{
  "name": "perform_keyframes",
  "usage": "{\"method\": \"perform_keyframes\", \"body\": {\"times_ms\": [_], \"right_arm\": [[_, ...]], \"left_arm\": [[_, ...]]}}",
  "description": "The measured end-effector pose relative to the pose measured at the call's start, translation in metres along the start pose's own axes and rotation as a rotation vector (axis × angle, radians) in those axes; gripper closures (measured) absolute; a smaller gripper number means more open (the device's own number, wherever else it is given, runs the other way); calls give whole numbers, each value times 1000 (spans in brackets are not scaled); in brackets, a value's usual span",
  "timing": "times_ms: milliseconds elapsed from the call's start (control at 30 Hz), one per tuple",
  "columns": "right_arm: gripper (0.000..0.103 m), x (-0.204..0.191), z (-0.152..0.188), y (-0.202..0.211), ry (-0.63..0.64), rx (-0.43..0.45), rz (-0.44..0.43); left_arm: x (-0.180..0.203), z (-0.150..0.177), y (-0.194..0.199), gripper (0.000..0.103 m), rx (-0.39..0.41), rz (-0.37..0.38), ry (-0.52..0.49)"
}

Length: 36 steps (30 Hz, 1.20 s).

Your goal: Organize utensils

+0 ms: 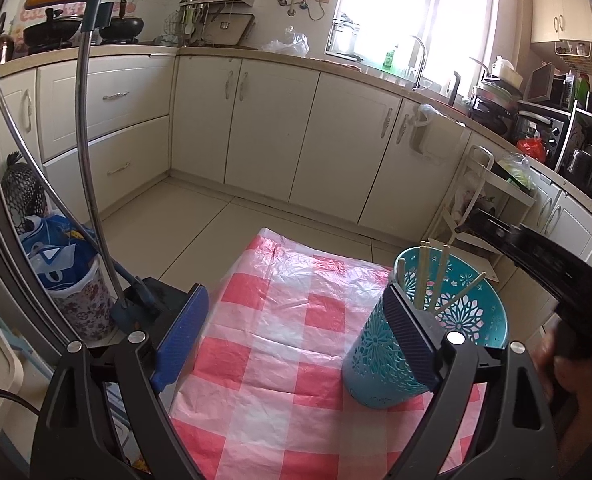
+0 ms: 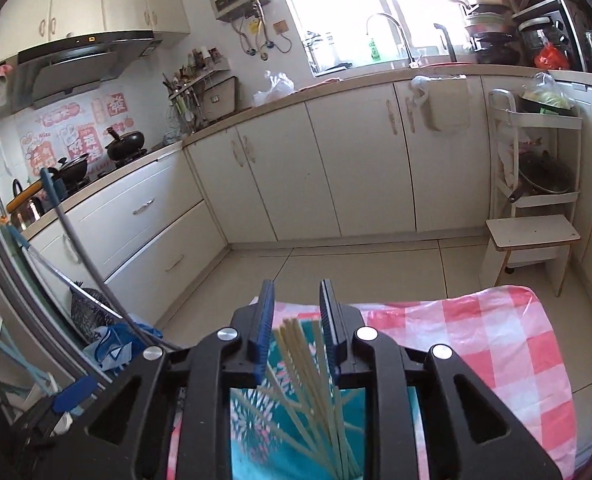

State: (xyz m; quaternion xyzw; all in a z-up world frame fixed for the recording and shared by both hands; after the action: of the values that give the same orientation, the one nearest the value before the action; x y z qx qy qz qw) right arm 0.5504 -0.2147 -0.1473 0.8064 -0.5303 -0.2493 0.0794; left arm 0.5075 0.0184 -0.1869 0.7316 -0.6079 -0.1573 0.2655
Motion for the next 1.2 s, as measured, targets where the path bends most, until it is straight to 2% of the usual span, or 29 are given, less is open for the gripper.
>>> {"method": "perform_keyframes", "body": {"times_ms": [33, 133, 167, 200, 267, 300, 433, 533, 600, 800, 1000, 1200], "right_arm": [[76, -1, 4, 7, 6, 0, -1], [57, -3, 23, 44, 33, 13, 22], [48, -1, 31, 56, 41, 16, 41], [38, 2, 44, 71, 49, 20, 71], [26, 11, 66, 89, 53, 19, 134], [24, 18, 78, 97, 50, 16, 171], [22, 57, 124, 102, -40, -61, 276], [21, 72, 139, 91, -140, -132, 268], [7, 73, 140, 88, -132, -148, 285], [7, 69, 149, 83, -108, -216, 310], [7, 45, 135, 117, -78, -178, 294], [7, -10, 143, 172, -80, -207, 239]], "left_arm": [[1, 0, 0, 18, 1, 0, -3], [4, 0, 2, 15, 9, -6, -16], [5, 0, 3, 15, 13, -9, -23], [7, 0, 4, 14, 16, -11, -29], [11, 2, 5, 13, 18, -15, -44], [14, 5, 5, 12, 16, -19, -56], [26, 16, 4, 8, 5, -24, -97], [38, 23, 3, 8, 1, -23, -137], [45, 27, 2, 8, -4, -20, -156], [62, 42, 1, 8, -55, -55, -210], [49, 64, 24, 8, -190, -127, -310], [23, 84, 102, 8, -174, -147, -321]]}}
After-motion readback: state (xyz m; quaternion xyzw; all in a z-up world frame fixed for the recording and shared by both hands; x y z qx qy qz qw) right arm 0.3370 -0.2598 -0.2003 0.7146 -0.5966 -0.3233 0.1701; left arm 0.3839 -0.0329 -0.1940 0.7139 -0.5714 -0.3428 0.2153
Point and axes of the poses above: each gripper's, at about its wrist camera, not at the fingertips, and y roughly against the way its jaws point, x to its right, z to its underside, the point moved 7 cm from there along -y, roughly the way its jaws point, and after that the axes turned 13 degrees about -z, right-handed, at the moved point
